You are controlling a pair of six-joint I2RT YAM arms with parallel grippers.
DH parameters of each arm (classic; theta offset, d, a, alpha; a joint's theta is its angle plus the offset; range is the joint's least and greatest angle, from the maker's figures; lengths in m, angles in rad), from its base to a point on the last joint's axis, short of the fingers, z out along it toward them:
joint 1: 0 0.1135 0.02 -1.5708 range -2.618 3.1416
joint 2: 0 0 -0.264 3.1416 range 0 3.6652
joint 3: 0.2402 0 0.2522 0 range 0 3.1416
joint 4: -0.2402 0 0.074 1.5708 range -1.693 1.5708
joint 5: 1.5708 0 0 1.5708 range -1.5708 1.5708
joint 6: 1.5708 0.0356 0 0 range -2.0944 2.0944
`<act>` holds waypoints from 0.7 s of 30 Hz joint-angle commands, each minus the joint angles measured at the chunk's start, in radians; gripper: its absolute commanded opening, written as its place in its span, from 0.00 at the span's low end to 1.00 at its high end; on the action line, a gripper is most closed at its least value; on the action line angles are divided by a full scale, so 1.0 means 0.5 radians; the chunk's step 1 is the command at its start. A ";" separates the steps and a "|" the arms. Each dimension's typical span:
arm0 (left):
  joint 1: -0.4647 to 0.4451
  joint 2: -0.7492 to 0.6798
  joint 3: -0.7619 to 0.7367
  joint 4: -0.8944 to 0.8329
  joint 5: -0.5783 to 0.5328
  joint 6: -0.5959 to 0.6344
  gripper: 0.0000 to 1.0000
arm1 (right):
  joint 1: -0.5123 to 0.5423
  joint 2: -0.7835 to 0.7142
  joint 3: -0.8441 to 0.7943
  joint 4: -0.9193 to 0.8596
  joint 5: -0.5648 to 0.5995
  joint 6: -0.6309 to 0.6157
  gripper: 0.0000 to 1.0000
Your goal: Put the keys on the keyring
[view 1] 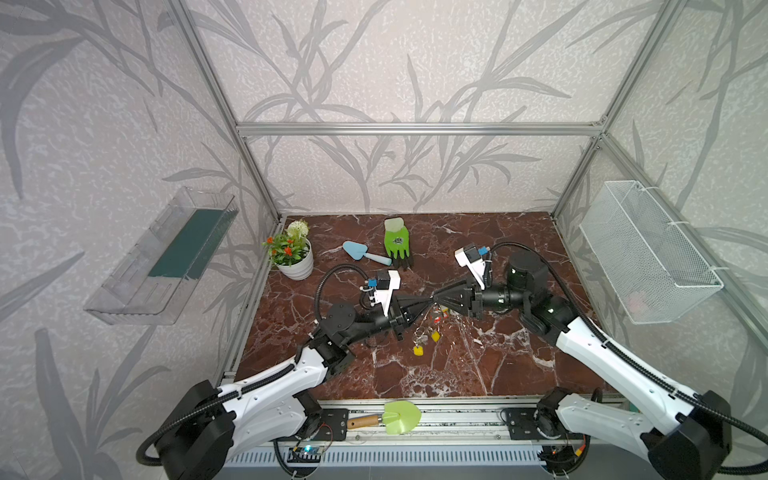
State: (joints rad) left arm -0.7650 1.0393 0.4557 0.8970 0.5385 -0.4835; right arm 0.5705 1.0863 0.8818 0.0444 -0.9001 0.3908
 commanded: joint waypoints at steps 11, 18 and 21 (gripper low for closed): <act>-0.009 -0.061 0.110 0.117 -0.031 0.035 0.00 | 0.016 0.018 -0.044 0.101 -0.071 0.020 0.24; -0.010 -0.072 0.128 0.085 -0.034 0.056 0.00 | 0.027 0.035 -0.049 0.127 -0.096 0.027 0.21; -0.007 -0.063 0.132 0.083 -0.034 0.056 0.00 | 0.033 0.037 -0.050 0.129 -0.099 0.017 0.06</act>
State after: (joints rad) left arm -0.7647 1.0344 0.4694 0.8753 0.5209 -0.4641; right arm 0.5766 1.0966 0.8680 0.0917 -0.9302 0.3958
